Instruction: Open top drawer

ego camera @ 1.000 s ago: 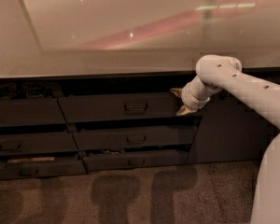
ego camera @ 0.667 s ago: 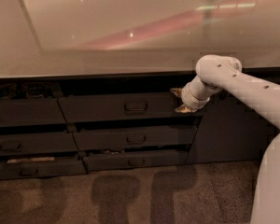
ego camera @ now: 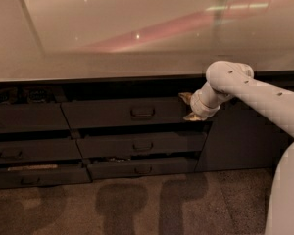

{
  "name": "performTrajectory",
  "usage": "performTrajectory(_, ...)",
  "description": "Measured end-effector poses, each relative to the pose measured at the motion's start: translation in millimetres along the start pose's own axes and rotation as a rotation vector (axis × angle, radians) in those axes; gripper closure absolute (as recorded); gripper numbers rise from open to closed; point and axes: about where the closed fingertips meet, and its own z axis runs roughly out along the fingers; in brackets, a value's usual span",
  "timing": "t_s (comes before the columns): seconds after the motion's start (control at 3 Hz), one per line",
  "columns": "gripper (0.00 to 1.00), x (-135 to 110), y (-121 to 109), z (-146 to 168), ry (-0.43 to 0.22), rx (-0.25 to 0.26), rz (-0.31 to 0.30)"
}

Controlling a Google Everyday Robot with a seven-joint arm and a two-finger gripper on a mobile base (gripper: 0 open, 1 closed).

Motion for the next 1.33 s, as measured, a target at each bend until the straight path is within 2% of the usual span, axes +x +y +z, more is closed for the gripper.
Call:
performTrajectory(0.33, 1.00, 0, 3, 1, 0.001, 0.001, -0.004)
performTrajectory(0.67, 1.00, -6, 20, 6, 0.008, 0.009, -0.021)
performTrajectory(1.0, 1.00, -6, 19, 3, 0.008, 0.009, -0.021)
performTrajectory(1.33, 1.00, -6, 19, -8, 0.026, 0.036, -0.034)
